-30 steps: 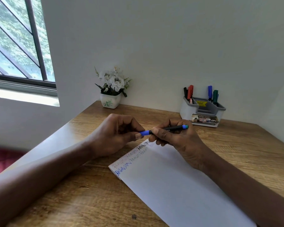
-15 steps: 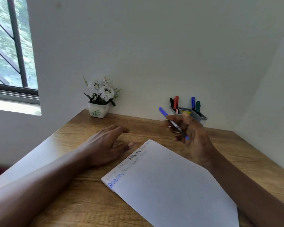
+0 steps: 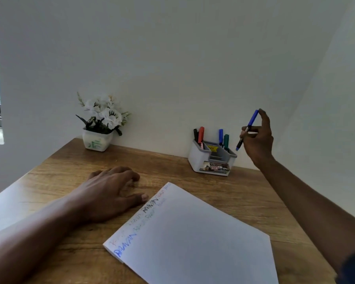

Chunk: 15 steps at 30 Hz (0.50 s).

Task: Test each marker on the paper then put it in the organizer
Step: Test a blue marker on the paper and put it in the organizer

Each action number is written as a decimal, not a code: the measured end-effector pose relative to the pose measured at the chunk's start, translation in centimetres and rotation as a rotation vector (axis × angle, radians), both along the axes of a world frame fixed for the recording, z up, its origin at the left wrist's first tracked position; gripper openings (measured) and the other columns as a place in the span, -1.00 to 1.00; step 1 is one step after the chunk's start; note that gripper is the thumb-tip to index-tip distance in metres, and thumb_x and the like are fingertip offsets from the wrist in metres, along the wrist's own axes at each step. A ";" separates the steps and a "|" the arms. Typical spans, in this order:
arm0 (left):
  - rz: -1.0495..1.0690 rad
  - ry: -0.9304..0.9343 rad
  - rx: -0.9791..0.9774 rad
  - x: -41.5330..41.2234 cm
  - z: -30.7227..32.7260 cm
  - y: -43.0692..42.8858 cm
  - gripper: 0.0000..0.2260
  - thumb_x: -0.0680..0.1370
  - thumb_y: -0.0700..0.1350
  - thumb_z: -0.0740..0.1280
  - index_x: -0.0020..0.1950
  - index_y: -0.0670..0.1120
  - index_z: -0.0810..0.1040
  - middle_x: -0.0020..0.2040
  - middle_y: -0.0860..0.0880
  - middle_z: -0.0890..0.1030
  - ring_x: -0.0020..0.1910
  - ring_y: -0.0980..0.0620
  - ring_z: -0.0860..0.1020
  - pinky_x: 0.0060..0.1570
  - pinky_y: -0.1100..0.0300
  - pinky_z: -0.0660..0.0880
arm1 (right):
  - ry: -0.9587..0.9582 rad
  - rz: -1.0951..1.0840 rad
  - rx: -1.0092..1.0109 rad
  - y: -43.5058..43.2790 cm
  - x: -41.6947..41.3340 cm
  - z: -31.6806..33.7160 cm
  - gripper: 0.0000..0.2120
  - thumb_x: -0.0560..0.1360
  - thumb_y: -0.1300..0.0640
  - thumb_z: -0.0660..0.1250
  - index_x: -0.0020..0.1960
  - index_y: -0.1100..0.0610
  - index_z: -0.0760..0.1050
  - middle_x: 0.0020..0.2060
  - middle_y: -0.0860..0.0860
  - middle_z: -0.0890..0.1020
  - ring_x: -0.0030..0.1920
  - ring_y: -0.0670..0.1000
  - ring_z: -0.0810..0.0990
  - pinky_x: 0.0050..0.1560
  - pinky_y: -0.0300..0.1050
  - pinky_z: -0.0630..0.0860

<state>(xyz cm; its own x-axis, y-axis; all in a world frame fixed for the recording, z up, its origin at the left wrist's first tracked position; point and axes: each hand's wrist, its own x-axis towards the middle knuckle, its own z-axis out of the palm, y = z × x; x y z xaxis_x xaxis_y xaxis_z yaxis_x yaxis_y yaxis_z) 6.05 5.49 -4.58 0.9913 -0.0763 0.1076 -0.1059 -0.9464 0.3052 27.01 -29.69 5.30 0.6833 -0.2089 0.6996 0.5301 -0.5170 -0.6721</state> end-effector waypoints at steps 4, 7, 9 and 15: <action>0.002 -0.014 -0.002 0.2 -0.3 0.2 -0.13 0.28 0.66 -0.07 0.48 0.27 0.30 0.55 0.23 0.26 0.51 0.14 0.29 0.51 -0.03 0.20 | -0.005 -0.038 -0.085 0.4 2.9 -0.1 -0.17 0.51 0.34 0.39 0.61 -0.13 0.11 -0.06 0.11 0.67 -0.17 -0.01 0.66 -0.13 -0.29 0.55; 0.001 -0.015 -0.005 0.2 -0.3 0.3 -0.12 0.26 0.67 -0.08 0.47 0.29 0.30 0.55 0.23 0.27 0.50 0.13 0.30 0.50 -0.04 0.22 | 0.051 -0.065 -0.208 1.0 3.2 -1.1 -0.28 0.52 0.32 0.40 0.57 -0.06 0.22 -0.14 0.06 0.66 -0.17 0.03 0.65 -0.10 -0.21 0.51; -0.002 -0.018 -0.008 0.3 -0.2 0.2 -0.11 0.25 0.67 -0.08 0.47 0.29 0.30 0.55 0.23 0.26 0.50 0.14 0.30 0.50 -0.05 0.23 | 0.086 -0.087 -0.295 1.2 3.2 -2.0 -0.39 0.52 0.31 0.40 0.50 0.01 0.33 -0.14 0.10 0.68 -0.14 0.09 0.66 -0.06 -0.16 0.50; -0.011 -0.015 -0.013 0.2 -0.1 0.1 -0.13 0.28 0.66 -0.07 0.49 0.28 0.28 0.56 0.23 0.25 0.52 0.14 0.26 0.51 -0.03 0.18 | 0.167 -0.086 -0.494 0.4 3.4 -4.2 -0.39 0.59 0.07 0.36 0.57 0.09 0.22 0.18 0.22 0.62 0.16 0.19 0.61 0.14 0.02 0.53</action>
<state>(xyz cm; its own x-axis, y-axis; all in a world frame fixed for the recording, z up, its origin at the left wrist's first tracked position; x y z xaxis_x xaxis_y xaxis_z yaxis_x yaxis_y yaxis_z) 6.20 5.63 -4.63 0.9886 -0.0856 0.1238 -0.1210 -0.9413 0.3153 30.44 -29.29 1.13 0.7890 0.0580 0.6116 0.3783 -0.8303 -0.4093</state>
